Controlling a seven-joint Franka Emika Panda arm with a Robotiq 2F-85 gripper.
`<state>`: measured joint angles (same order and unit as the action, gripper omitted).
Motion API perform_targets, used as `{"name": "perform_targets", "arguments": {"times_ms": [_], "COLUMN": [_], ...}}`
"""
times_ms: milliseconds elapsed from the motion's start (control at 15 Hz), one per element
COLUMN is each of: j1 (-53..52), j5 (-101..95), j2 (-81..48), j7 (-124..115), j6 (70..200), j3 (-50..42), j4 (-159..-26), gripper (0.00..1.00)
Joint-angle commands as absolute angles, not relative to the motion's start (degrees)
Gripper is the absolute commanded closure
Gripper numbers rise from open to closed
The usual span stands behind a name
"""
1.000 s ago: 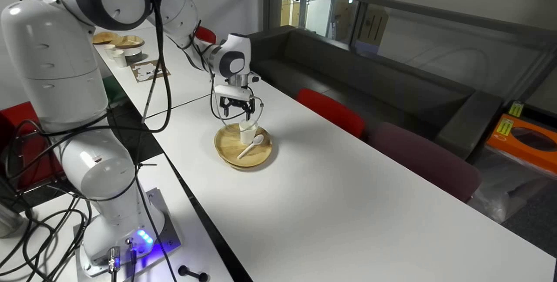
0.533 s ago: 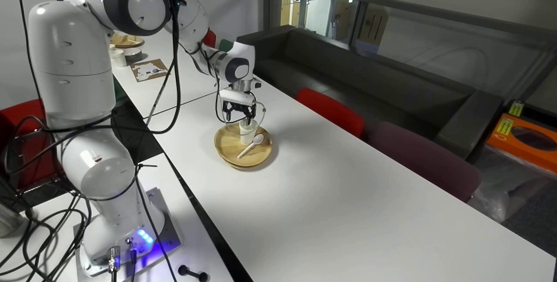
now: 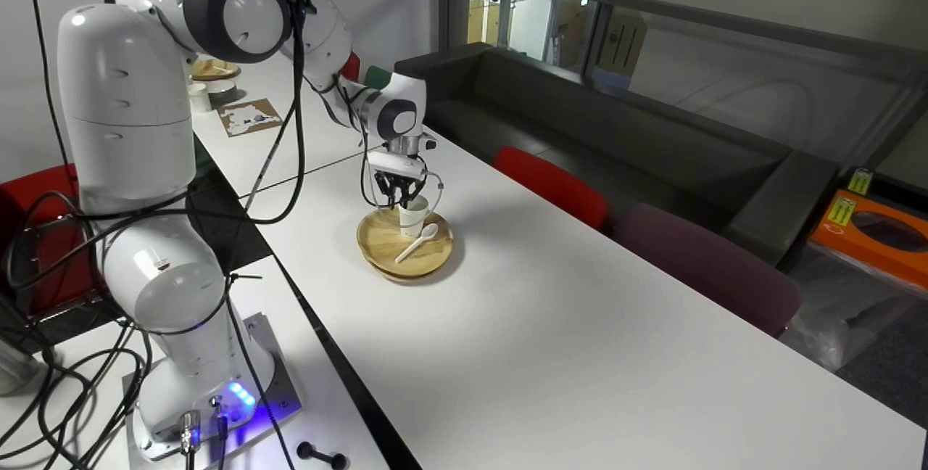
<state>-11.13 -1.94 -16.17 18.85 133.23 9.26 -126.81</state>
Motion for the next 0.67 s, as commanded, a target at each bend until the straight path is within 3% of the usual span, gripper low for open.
{"name": "perform_targets", "arguments": {"times_ms": [0,600], "j1": [-10.52,-7.93], "j5": [-3.13,-1.97], "j2": [-14.99,-3.08], "j7": [16.99,15.07], "j6": [132.42,132.36], "j3": [9.95,8.00], "j4": [-126.35,-130.62], "gripper": [0.99,0.99]}}
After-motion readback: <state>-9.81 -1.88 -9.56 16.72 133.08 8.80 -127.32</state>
